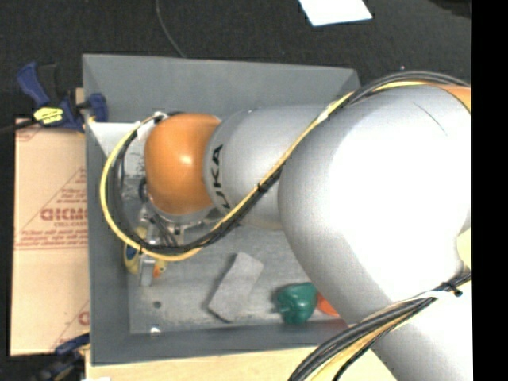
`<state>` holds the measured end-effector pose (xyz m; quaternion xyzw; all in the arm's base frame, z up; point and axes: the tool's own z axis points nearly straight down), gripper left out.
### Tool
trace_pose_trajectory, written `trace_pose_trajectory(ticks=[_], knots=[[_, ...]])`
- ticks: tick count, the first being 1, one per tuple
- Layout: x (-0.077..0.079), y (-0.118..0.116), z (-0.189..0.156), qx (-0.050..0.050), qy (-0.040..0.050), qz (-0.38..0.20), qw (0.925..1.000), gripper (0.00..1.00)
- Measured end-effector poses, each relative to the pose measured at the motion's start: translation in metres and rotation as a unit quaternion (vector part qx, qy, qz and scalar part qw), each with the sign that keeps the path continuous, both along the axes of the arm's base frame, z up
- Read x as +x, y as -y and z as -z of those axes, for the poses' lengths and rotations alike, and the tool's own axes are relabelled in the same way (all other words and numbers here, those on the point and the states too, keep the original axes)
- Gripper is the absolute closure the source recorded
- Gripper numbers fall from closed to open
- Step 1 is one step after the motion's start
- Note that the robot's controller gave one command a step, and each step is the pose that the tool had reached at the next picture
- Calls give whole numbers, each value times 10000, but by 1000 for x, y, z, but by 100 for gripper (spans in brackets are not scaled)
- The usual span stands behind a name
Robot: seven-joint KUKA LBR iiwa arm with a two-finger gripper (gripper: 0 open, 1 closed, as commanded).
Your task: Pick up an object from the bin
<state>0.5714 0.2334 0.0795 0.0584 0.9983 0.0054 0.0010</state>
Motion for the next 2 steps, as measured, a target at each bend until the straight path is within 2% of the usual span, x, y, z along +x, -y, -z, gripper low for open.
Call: trace_pose_trajectory(ticks=[1, 2], knots=[[0, 2, -45, -16, 56, 430, 9991, 0], [-6, -3, -23, 12, 32, 906, 9959, 0]])
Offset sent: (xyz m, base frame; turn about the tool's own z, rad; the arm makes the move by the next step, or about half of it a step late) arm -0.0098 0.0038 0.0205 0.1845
